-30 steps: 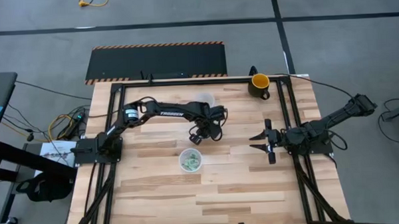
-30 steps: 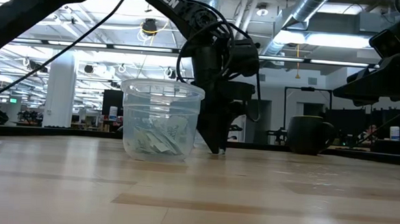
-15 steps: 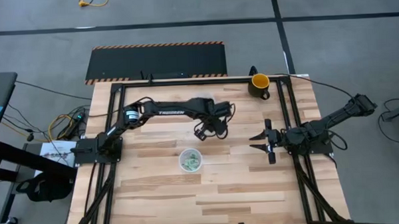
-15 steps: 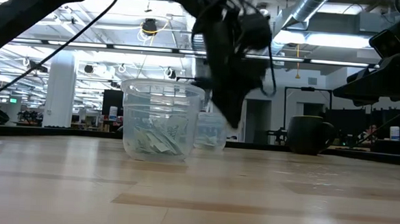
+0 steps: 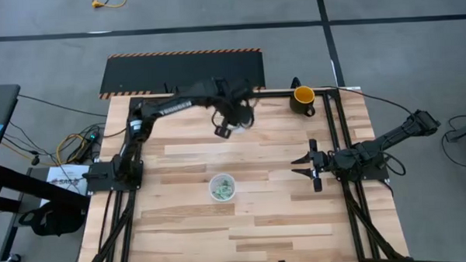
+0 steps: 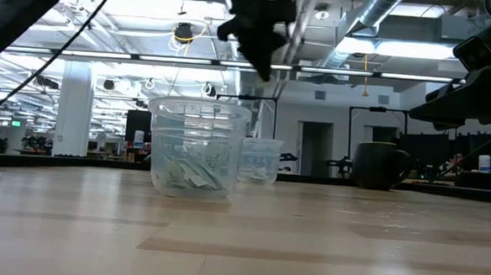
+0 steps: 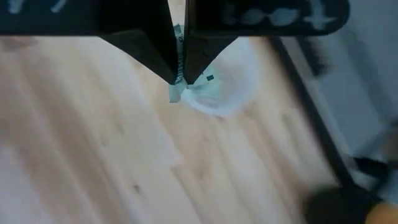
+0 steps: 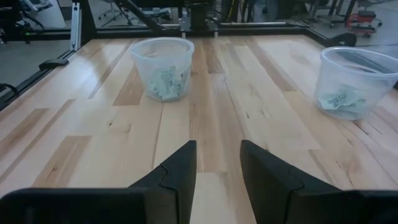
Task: Pick and place items into bin
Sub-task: Put the top left stevia packet into the top bin, then return to Home Position
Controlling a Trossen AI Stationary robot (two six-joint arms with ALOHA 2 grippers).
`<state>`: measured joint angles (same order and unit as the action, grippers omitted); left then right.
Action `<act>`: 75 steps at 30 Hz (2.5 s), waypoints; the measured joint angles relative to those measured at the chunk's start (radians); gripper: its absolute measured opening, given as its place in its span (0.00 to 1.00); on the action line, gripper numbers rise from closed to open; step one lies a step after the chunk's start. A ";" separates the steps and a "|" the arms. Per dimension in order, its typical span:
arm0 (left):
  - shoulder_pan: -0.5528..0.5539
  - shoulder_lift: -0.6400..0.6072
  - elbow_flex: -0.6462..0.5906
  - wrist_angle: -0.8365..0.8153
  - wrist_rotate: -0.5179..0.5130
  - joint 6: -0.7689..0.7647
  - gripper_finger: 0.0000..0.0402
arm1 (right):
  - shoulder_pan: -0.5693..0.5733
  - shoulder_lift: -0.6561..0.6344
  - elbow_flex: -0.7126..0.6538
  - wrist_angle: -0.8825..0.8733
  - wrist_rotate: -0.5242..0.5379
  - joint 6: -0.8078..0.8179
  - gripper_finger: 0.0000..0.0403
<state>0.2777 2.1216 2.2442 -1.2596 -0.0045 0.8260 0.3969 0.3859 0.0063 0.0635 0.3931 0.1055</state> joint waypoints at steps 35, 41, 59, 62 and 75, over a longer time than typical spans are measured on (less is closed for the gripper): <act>0.160 0.007 -0.253 0.268 0.155 -0.060 0.33 | 0.000 0.000 0.000 0.000 0.000 0.000 0.29; 0.161 -0.004 -0.179 0.187 0.146 -0.148 0.40 | 0.000 0.000 0.000 0.000 0.000 0.000 0.29; 0.404 -0.801 -0.817 0.264 1.326 -0.023 0.41 | 0.000 0.000 0.000 0.000 0.000 0.000 0.29; 0.403 -0.924 -1.029 0.434 1.324 -0.137 0.41 | 0.000 0.000 0.000 0.000 0.000 0.000 0.29; 0.341 -1.525 -1.801 1.400 0.623 -0.942 0.41 | 0.000 0.000 0.000 0.000 0.000 0.000 0.29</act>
<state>0.6182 0.5971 0.4429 0.1403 0.6188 -0.1159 0.3969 0.3862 0.0063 0.0635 0.3931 0.1059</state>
